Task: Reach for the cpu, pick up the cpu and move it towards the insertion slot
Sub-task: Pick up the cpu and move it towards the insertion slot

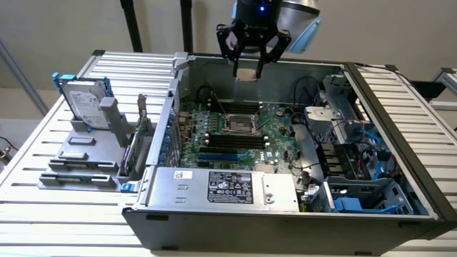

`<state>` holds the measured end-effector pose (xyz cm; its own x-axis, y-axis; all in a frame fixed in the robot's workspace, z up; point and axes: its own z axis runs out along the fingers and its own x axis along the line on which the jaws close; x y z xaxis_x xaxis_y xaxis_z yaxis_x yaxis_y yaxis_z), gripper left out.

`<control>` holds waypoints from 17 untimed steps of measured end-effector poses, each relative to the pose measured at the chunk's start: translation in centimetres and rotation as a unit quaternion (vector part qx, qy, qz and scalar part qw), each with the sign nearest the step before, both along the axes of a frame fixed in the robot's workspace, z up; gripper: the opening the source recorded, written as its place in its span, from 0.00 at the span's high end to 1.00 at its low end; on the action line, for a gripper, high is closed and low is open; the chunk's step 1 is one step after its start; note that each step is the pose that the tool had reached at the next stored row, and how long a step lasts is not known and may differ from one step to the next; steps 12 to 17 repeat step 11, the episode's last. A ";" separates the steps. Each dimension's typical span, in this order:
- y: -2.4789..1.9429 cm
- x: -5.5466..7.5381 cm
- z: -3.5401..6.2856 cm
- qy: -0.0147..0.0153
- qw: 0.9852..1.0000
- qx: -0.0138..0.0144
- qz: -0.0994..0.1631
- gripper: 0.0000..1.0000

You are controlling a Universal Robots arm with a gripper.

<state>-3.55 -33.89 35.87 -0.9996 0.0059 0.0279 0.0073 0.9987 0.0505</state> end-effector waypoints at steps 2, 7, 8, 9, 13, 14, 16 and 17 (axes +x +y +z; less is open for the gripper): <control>0.16 0.2 -0.15 0.000 1.000 0.000 0.000 0.46; 0.17 0.2 -0.23 0.000 1.000 -0.001 0.000 0.46; 0.18 0.2 -0.24 0.000 1.000 0.000 0.000 0.46; 0.18 0.2 -0.24 0.000 1.000 0.000 0.000 0.46; 0.18 0.2 -0.24 0.000 1.000 0.000 0.000 0.46; 0.18 0.2 -0.24 0.000 1.000 0.000 0.000 0.46; 0.18 0.2 -0.24 0.000 1.000 0.000 0.000 0.46; 0.18 0.2 -0.24 0.000 1.000 0.000 0.000 0.46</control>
